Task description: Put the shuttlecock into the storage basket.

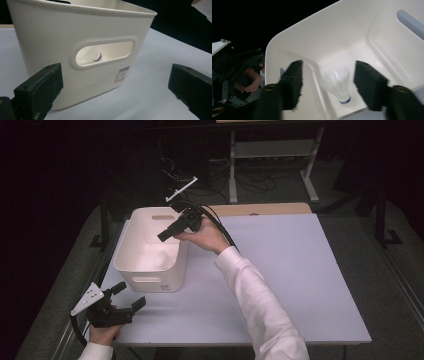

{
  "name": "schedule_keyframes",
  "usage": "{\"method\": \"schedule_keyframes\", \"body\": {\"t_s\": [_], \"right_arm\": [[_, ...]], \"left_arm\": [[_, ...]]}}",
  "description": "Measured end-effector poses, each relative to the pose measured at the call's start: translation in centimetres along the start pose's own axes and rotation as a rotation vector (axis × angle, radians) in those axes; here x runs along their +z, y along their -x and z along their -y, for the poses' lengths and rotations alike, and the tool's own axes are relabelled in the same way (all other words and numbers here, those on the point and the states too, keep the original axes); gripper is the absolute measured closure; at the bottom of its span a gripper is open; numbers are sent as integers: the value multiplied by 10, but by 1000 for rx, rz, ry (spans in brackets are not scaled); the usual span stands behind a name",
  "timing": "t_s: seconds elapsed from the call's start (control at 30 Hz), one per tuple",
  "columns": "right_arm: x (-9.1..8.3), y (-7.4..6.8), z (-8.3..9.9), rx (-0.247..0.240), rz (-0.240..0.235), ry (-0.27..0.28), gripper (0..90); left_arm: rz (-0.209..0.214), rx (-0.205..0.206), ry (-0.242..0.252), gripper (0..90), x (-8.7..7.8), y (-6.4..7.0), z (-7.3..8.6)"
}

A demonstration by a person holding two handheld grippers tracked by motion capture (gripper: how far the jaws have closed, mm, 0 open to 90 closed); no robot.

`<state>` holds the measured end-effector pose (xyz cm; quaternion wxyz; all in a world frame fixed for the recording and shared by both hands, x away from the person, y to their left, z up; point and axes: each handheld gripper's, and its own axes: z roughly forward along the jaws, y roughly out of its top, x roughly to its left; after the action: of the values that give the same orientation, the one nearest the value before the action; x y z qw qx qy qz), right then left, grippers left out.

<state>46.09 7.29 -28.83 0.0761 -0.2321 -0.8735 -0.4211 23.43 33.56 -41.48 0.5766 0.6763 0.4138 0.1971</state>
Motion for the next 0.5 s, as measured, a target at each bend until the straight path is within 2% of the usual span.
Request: {"method": "schedule_keyframes", "body": {"t_s": [0.07,0.1,0.17,0.23,0.27,0.3,0.5], "right_arm": [[-3,2,0,12,-6,-2,185],[-4,3,1,22,-5,4,135],[-10,4,1,37,13,18,94],[-14,3,1,31,33,15,0],[-14,3,1,31,33,15,0],[-15,3,1,6,51,10,0],[-20,-1,3,-23,53,20,0]], "left_arm": [[3,-3,2,0,0,0,0],[0,16,-16,0,-1,-1,0],[1,11,-13,0,-1,-1,0],[3,17,-12,0,-1,-1,0],[4,15,-8,0,0,-1,0],[4,18,-9,0,-1,-1,0],[3,16,-13,0,-1,-1,0]]}}
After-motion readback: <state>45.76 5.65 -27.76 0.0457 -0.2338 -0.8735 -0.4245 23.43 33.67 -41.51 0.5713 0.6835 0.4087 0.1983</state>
